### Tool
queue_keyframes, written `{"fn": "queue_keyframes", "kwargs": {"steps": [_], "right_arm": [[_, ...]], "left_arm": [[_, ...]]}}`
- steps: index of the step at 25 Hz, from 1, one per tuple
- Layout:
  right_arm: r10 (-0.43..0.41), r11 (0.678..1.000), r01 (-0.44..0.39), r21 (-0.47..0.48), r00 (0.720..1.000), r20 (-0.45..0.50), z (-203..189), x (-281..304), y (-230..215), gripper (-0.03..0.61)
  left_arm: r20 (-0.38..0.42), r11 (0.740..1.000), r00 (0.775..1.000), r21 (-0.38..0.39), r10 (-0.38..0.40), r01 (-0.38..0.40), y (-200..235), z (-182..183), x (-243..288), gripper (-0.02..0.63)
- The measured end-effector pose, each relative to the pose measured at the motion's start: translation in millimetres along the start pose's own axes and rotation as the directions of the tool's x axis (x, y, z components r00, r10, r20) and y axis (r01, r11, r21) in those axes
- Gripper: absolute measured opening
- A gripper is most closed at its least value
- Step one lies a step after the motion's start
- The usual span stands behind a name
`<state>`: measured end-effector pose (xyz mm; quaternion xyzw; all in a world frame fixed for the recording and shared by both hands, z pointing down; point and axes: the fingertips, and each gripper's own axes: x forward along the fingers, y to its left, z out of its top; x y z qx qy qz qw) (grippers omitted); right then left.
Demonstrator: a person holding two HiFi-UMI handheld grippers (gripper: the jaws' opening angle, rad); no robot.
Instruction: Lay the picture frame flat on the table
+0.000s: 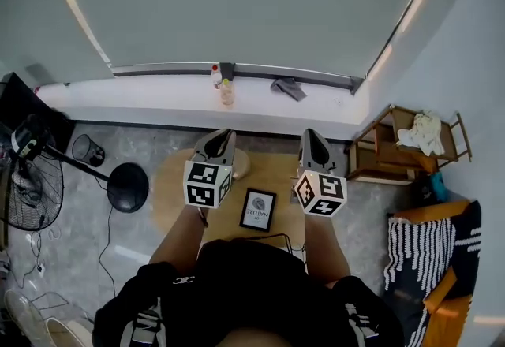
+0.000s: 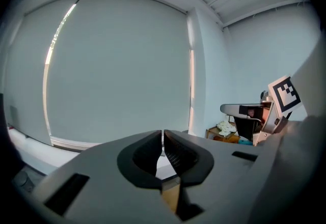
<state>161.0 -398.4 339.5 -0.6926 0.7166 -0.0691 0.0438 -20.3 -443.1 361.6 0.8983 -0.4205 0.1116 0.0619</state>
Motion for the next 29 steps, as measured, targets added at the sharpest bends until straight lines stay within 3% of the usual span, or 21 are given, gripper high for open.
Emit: {"fn": "queue_keyframes", "kwargs": {"steps": [10,29], "right_arm": [[0.017,0.999,-0.015,-0.051,0.999,0.030,20.0,1.4,37.4,0.014],[0.025,0.998,-0.024,-0.057,0.999,0.022,11.7,27.8,58.4,0.014]], "left_arm": [[0.092,0.998,0.994,-0.028,0.053,-0.051,44.6,33.9,-42.2,0.031],[0.119,0.999,0.992,-0.023,0.043,-0.040,75.0,38.9,-33.7,0.029]]}}
